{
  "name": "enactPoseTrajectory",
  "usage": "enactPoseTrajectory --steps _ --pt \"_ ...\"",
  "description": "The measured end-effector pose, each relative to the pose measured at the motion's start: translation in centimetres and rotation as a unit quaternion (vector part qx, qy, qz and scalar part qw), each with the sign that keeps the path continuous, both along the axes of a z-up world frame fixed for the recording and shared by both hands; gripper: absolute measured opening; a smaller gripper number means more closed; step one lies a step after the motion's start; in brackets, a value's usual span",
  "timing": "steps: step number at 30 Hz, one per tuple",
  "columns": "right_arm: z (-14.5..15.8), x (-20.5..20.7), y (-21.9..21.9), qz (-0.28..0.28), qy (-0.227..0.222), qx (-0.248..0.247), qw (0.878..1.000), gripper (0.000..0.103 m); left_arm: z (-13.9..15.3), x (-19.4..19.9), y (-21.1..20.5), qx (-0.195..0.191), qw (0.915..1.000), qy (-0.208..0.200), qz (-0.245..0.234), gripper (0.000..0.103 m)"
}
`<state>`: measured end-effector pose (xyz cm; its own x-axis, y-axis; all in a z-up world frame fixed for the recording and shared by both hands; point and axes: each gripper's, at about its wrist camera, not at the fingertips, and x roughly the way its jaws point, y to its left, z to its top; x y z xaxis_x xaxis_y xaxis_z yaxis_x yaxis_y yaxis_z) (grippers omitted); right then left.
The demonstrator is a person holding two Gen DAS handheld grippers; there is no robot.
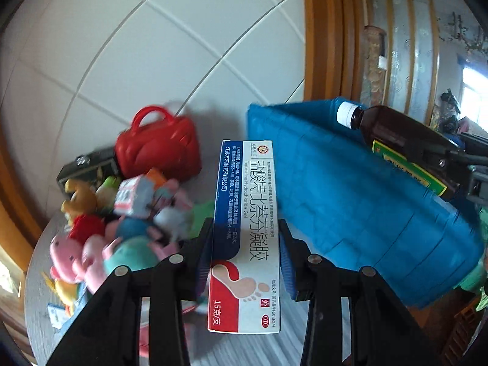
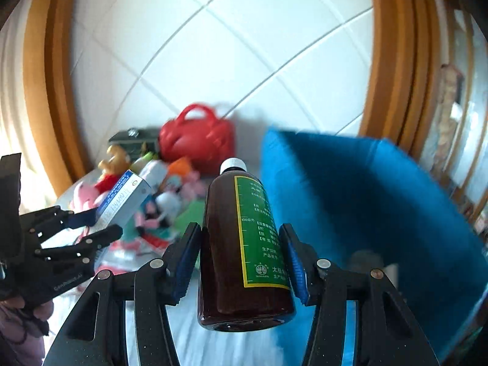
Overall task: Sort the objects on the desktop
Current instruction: 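Carry the ointment box and brown bottle over the blue bin with both tools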
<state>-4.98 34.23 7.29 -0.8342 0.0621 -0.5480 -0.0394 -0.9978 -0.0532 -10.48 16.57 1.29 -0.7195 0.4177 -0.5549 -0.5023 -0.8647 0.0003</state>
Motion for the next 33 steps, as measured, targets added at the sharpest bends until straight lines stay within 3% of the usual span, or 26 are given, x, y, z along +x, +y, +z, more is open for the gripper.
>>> enactPoseTrajectory --steps 5,11,13,17,21,29,33 --pt "1.4 0.3 9.6 0.001 0.006 0.048 0.999 0.052 3.2 0.4 10.5 0.028 0.9996 0.008 0.004 0.038" --pt "0.1 -3.0 21.1 0.024 -0.064 0.065 0.996 0.052 4.9 -1.6 22.5 0.027 0.9972 -0.069 0.011 0.038" --pt "-1.1 -4.3 23.9 0.032 -0.097 0.063 0.993 0.052 4.5 -2.6 25.5 0.013 0.995 -0.098 0.015 0.038" --pt "-4.3 -6.7 27.9 0.042 -0.156 0.061 0.985 0.052 2.1 -5.3 31.4 -0.051 0.9853 -0.16 0.033 0.038" --pt "-8.0 -8.9 30.9 0.042 -0.217 0.042 0.974 0.052 -2.1 -8.0 35.2 -0.112 0.9628 -0.242 0.046 0.038" --pt "-16.6 -12.1 33.0 0.047 -0.362 0.014 0.931 0.052 -10.8 -9.0 37.6 -0.197 0.8979 -0.392 0.037 0.038" --pt "-20.0 -11.8 32.9 0.049 -0.42 0.017 0.906 0.053 -12.0 -8.1 38.3 -0.227 0.8869 -0.402 0.023 0.038"
